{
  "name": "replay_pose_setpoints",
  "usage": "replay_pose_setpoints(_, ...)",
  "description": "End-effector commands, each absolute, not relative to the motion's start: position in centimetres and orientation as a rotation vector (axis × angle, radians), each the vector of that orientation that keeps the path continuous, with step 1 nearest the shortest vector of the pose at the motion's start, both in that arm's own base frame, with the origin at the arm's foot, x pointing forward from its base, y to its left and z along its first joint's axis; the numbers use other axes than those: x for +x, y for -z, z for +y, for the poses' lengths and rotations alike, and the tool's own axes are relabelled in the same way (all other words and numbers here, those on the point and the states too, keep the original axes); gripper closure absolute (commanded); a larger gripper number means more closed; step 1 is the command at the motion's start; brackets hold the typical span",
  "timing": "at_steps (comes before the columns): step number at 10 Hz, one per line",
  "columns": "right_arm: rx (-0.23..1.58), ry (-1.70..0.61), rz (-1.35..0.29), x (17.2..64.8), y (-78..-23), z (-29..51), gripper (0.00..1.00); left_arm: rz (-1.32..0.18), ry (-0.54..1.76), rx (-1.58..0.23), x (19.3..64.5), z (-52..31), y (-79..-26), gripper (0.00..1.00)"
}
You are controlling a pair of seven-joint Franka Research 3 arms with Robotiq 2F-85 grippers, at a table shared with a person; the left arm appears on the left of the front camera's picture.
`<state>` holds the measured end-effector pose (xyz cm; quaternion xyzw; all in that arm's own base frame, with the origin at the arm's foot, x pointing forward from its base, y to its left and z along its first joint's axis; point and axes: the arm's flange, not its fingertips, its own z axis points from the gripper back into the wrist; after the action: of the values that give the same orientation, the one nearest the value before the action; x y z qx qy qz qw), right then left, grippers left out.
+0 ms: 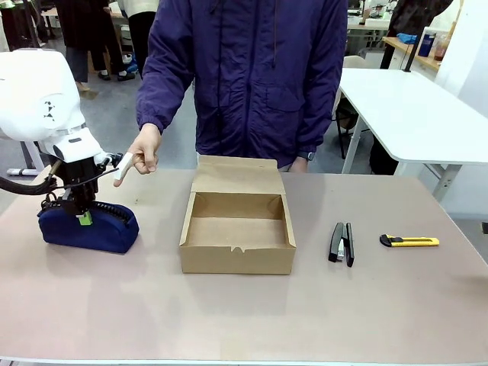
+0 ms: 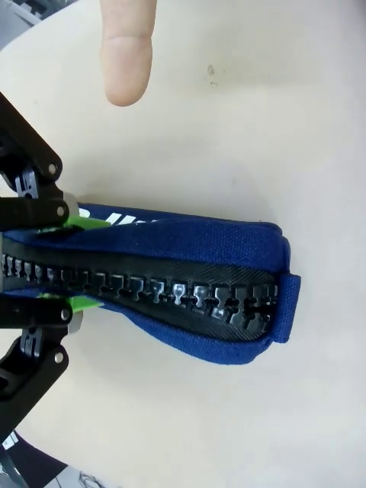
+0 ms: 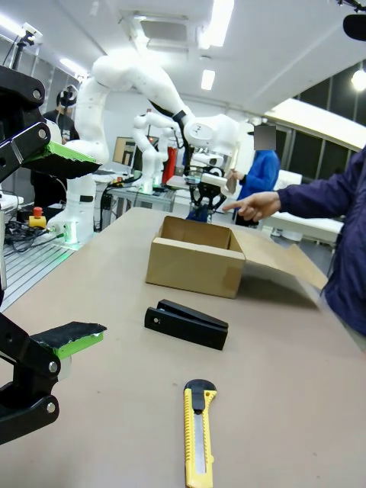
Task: Pack the item into the box.
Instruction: Pick up the item indicated by the person and place it inside the Mailer Box.
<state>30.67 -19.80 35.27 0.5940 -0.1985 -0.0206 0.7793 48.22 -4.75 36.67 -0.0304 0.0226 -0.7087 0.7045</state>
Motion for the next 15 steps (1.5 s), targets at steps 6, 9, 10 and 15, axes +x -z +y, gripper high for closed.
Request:
replay_pose_setpoints(6, 1.298, 0.04, -0.459, 31.0, -35.4, -19.8, 0.0, 0.094, 1.554, -0.137, 47.5, -4.3, -38.0, 1.0)
replay_pose_setpoints(9, 1.298, 0.04, -0.459, 31.0, -35.4, -19.8, 0.0, -0.038, 1.45, -0.258, 43.8, -4.4, -43.5, 1.0)
replay_pose_setpoints(10, 1.298, 0.04, -0.459, 31.0, -35.4, -19.8, 0.0, -0.138, 1.423, -0.261, 42.1, -4.7, -45.9, 1.0)
replay_pose_setpoints(15, 1.298, 0.04, -0.459, 31.0, -35.4, -19.8, 0.0, -0.335, 1.561, -0.238, 35.9, -15.2, -54.2, 1.0)
